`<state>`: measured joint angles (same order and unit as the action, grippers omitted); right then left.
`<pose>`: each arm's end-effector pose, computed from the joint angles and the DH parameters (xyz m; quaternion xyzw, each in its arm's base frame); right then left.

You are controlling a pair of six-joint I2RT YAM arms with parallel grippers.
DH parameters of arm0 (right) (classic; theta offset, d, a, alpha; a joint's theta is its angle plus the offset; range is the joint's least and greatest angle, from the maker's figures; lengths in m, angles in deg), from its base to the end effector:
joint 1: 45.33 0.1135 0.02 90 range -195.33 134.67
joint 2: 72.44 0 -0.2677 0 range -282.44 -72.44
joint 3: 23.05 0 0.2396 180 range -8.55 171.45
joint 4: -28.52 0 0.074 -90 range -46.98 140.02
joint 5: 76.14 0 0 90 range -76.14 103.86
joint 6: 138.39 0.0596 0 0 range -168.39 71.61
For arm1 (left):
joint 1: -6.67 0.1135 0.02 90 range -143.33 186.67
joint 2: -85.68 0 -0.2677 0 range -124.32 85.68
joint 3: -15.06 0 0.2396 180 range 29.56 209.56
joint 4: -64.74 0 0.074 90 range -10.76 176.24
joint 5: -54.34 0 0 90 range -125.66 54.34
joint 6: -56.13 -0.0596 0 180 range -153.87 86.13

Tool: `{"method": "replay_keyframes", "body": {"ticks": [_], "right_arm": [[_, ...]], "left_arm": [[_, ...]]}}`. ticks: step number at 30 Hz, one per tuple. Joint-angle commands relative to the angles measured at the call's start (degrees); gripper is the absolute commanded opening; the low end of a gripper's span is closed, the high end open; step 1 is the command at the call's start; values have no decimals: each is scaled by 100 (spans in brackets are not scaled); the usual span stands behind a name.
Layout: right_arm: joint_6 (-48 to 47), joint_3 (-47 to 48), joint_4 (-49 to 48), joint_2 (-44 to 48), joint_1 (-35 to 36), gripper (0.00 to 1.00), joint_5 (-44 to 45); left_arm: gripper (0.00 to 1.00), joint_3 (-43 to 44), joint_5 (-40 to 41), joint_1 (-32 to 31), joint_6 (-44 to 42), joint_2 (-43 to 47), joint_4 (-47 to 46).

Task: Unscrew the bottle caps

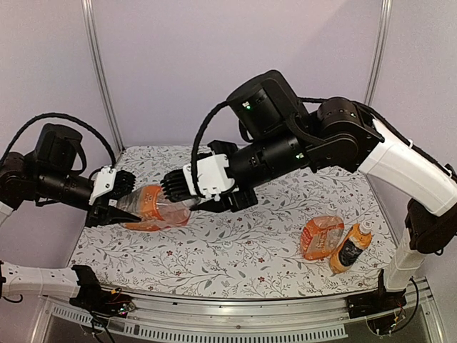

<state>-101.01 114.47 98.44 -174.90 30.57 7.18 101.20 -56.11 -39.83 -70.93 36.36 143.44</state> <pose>0.0866 0.3733 0.4364 -0.8088 0.3600 0.1438 0.4421 0.0771 -0.1115 0.3734 0.6527 0.6219 -0.1946 0.3865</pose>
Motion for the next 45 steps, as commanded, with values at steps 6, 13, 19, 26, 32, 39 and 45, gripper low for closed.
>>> {"method": "replay_keyframes", "body": {"ticks": [6, 13, 19, 26, 32, 39, 45], "right_arm": [[1990, -1162, -2035, 699, -49, 99, 966], [4926, -1153, -2206, 748, -115, 97, 1567], [7614, -803, -1690, 471, -755, 85, 1454], [8680, -458, -1646, 78, -1082, 73, 279], [8844, -359, -1752, -124, -1148, 48, -258], [8858, -454, -1778, -81, -1156, 9, -248], [7884, -428, -1570, -88, -1085, 0, -417]], "left_arm": [[15, -540, 809, 14, -310, 255, -1259], [19, -968, 2568, 0, -666, 329, -2497], [20, -1154, 3229, -47, -1171, 266, -3165], [20, -1087, 3295, -105, -1258, 171, -3187], [21, -1094, 3314, -105, -1245, 206, -3171], [21, -1087, 3258, -114, -1324, 196, -3217], [20, -887, 2672, -114, -1181, 209, -2504]]}}
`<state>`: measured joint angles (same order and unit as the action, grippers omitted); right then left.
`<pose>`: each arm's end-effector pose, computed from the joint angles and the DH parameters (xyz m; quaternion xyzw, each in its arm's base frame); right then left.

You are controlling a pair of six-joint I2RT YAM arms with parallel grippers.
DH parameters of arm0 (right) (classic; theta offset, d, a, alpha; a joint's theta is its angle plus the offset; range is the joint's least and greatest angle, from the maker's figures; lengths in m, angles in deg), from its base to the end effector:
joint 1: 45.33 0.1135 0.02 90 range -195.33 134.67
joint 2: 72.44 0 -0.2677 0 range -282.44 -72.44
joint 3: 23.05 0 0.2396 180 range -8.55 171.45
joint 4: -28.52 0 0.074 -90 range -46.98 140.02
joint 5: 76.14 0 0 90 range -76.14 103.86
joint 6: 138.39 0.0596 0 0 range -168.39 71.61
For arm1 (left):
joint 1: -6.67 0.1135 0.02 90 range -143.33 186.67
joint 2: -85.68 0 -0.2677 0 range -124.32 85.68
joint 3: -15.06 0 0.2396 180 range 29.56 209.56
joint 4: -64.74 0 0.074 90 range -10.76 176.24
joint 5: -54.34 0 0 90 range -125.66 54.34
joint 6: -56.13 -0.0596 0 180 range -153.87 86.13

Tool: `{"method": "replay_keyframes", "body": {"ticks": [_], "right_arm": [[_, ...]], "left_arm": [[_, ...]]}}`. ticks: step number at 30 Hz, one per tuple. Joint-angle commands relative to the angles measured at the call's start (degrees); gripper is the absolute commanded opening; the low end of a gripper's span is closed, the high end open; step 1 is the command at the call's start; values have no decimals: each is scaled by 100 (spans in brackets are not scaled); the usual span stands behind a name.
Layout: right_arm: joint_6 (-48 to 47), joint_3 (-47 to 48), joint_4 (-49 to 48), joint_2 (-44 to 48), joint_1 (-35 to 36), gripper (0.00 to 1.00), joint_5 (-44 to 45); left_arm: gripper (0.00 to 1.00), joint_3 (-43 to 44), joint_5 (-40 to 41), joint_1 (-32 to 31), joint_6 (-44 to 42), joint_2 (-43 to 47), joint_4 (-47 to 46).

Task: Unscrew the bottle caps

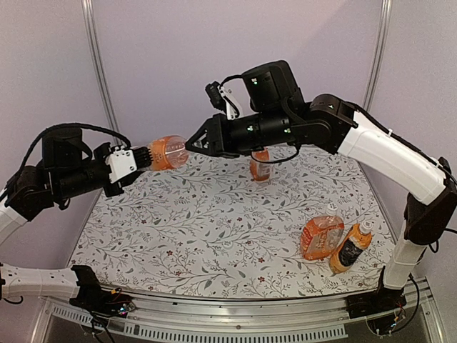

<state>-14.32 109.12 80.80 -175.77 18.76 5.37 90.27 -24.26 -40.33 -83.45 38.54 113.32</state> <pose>0.1728 0.3759 0.4367 -0.2552 0.7947 0.4540 0.3117 0.1268 -0.1187 0.3761 0.5727 0.5863 0.0944 0.5651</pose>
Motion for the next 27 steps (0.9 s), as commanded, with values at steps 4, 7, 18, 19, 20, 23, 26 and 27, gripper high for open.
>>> {"method": "replay_keyframes", "body": {"ticks": [4, 7, 18, 19, 20, 23, 26, 27], "right_arm": [[-3556, -29, 933, 96, 832, 0, -68], [-6026, -774, 972, 519, 1333, 0, 284], [-9672, -427, 1166, 197, 1974, 0, 2241], [-9786, -423, 1118, 176, 1971, 0, 2328], [-9830, -427, 1065, 165, 1975, 0, 2386], [-9653, -636, 673, 239, 1970, 40, 2434], [-8983, -1082, -177, 460, 1974, 98, 2599], [-8686, -1170, -437, 554, 1970, 99, 2640]], "left_arm": [[21, 831, -2232, -63, 303, -195, 2066], [21, 1113, -3297, -63, 374, -318, 3071], [22, 1127, -3419, -90, 134, -312, 3211], [22, 1116, -3422, -90, 133, -314, 3217], [22, 1104, -3405, -90, 131, -302, 3212], [22, 1092, -3287, -90, 162, -280, 3129], [22, 1032, -2989, -90, 284, -277, 2846], [22, 989, -2820, -90, 317, -253, 2715]]}}
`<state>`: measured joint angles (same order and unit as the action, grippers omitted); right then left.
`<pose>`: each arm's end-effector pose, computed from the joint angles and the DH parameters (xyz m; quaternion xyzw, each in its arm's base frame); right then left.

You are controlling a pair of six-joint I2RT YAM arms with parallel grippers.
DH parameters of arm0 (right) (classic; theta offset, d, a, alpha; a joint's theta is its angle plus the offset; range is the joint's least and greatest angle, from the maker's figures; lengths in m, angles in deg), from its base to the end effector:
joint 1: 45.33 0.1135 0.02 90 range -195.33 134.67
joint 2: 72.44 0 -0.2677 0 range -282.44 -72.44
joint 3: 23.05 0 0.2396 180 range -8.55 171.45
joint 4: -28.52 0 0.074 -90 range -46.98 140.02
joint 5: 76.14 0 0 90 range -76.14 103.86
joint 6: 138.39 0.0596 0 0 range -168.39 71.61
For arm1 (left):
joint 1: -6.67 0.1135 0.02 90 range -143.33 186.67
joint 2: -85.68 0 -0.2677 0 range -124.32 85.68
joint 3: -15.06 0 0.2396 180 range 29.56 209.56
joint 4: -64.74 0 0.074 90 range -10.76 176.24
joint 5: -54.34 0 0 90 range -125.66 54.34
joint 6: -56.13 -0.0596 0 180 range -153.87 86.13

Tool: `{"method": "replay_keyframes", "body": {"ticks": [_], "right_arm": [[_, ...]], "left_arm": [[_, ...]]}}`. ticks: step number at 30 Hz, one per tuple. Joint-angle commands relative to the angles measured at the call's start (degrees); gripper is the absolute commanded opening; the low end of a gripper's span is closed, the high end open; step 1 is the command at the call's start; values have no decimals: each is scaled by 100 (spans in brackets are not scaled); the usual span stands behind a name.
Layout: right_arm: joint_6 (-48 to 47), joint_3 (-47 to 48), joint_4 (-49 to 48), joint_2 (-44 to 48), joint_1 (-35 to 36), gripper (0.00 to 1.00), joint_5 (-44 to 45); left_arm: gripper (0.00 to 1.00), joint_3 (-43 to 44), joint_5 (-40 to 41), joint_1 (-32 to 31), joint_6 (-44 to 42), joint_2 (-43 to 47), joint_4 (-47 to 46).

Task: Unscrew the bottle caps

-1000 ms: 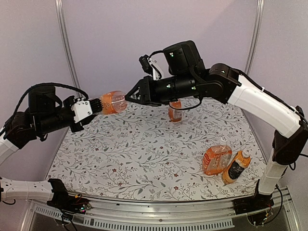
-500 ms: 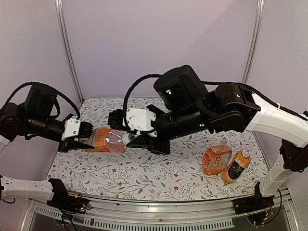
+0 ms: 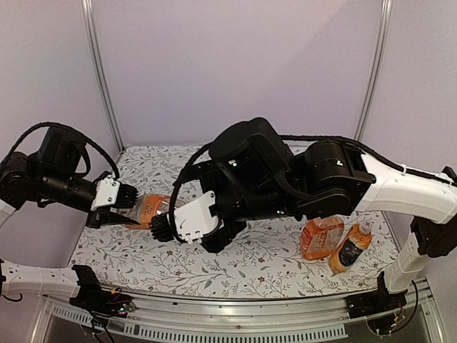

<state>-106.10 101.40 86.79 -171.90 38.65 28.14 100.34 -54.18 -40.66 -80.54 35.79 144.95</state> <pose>0.0557 0.3876 0.4065 -0.8054 0.3423 0.0006 0.4839 0.0779 -0.1124 0.3650 0.7086 0.5763 -0.1508 0.3783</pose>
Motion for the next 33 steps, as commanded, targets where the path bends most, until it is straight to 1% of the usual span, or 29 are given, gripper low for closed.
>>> {"method": "replay_keyframes", "body": {"ticks": [1, 4, 7, 10, 12, 13, 15, 16, 17, 18, 19, 21, 25, 28, 31, 33], "right_arm": [[747, -427, -1152, 237, -46, 99, 315], [1978, -425, -1248, 422, -177, 99, -156], [3081, -424, -1263, 535, -331, 99, -354], [4157, -371, -1252, 615, -579, 99, -604], [5236, -273, -1237, 620, -781, 99, -687], [5649, -212, -1187, 610, -895, 97, -712], [6687, -68, -992, 559, -1206, 90, -729], [7466, 29, -790, 494, -1361, 86, -798], [8080, 99, -609, 427, -1534, 81, -983], [8471, 130, -492, 381, -1666, 78, -1258], [8911, 111, -448, 328, -1745, 77, -1529], [9119, 84, -408, 299, -1772, 75, -1716], [9067, -54, -362, 306, -1773, 73, -1988], [9048, -19, -370, 243, -1775, 67, -2331], [9058, 70, -357, 120, -1776, 53, -2457], [9053, 132, -330, 37, -1778, 49, -2528]], "left_arm": [[22, -73, 356, -57, 30, 40, -583], [22, -298, 969, -49, 20, 100, -1111], [22, -516, 1495, -48, 59, 172, -1632], [22, -627, 1797, -48, 53, 205, -1916], [22, -688, 1978, -48, 18, 223, -2055], [22, -719, 2094, -48, 7, 229, -2126], [22, -769, 2209, -48, -56, 228, -2227], [22, -782, 2223, -48, -60, 225, -2245], [22, -785, 2205, -48, -71, 230, -2247], [22, -779, 2188, -48, -71, 231, -2242], [22, -766, 2181, -44, -57, 227, -2240], [22, -768, 2203, -40, -61, 225, -2234], [23, -798, 2251, -39, -143, 236, -2230], [23, -819, 2255, -39, -148, 236, -2234], [23, -821, 2232, -39, -161, 227, -2245], [23, -812, 2232, -39, -165, 225, -2253]]}}
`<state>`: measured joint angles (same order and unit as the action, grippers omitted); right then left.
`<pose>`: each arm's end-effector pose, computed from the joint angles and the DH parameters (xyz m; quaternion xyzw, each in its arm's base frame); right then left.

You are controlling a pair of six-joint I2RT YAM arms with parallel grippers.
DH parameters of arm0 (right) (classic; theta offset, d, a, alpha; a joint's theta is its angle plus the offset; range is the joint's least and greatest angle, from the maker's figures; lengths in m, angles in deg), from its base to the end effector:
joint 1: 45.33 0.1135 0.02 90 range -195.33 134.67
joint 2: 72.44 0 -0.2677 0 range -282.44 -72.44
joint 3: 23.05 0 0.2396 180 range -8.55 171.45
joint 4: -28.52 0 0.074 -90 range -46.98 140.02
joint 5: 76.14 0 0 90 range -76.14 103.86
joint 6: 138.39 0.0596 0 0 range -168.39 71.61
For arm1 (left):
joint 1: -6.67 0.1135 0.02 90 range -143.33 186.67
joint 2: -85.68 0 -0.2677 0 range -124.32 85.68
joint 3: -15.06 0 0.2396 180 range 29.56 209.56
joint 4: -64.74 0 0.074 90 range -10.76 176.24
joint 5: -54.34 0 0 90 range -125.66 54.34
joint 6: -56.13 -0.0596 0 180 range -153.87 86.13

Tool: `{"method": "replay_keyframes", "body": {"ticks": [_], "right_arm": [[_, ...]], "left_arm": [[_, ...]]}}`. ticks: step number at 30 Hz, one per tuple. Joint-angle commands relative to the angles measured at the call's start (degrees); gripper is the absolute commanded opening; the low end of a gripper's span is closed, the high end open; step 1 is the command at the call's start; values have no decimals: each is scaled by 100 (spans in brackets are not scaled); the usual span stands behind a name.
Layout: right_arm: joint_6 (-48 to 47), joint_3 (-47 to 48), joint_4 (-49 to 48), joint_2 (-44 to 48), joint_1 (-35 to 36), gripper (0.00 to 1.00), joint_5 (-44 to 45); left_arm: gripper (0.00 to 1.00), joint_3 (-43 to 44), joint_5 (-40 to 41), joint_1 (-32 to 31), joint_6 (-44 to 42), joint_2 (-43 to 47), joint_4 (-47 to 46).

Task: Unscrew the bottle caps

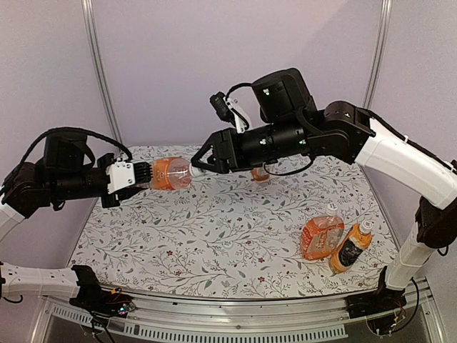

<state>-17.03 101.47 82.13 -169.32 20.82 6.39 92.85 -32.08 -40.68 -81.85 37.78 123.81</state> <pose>0.1482 0.3543 0.4321 -0.2859 0.7971 0.4342 0.3072 0.1144 -0.1187 0.3664 0.6266 0.5922 0.0297 0.5058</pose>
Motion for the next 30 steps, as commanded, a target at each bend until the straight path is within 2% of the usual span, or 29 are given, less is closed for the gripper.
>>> {"method": "replay_keyframes", "body": {"ticks": [1, 4, 5, 6, 10, 11, 14, 16, 18, 20, 24, 27, 30], "right_arm": [[144, 163, 156, -267, 10, 49, -405], [134, 201, 186, -358, 8, 49, -455], [121, 200, 195, -379, 11, 46, -445], [98, 216, 198, -389, 7, 42, -430], [-11, 240, 197, -398, 11, 6, -353], [-74, 240, 192, -390, 15, 0, -359], [-600, 202, 255, -338, 68, 0, -338], [-1327, 231, 488, -294, 312, 0, 47], [-2703, 279, 852, -259, 717, 0, 636], [-4631, 93, 1117, -174, 1241, 0, 1311], [-7273, -529, 1001, 50, 1846, 0, 2311], [-8420, -489, 917, -22, 1994, 0, 2630], [-8819, -333, 908, -161, 2005, 0, 2759]], "left_arm": [[23, -58, 31, -37, -34, 22, -138], [23, -53, 56, -37, -63, 21, -134], [23, -53, 44, -37, -62, 19, -138], [23, -53, 38, -37, -65, 24, -134], [23, -62, 22, -35, -54, 32, -138], [23, -69, 21, -35, -60, 34, -134], [22, -47, -65, -29, -46, 44, -31], [22, 18, -288, -28, -43, 50, 221], [22, 135, -791, -28, -43, 14, 696], [22, 262, -1294, -28, -69, -31, 1356], [22, 413, -2321, -37, -170, -80, 2248], [22, 456, -2549, -38, -79, -101, 2306], [22, 497, -2547, -37, -11, -133, 2262]]}}
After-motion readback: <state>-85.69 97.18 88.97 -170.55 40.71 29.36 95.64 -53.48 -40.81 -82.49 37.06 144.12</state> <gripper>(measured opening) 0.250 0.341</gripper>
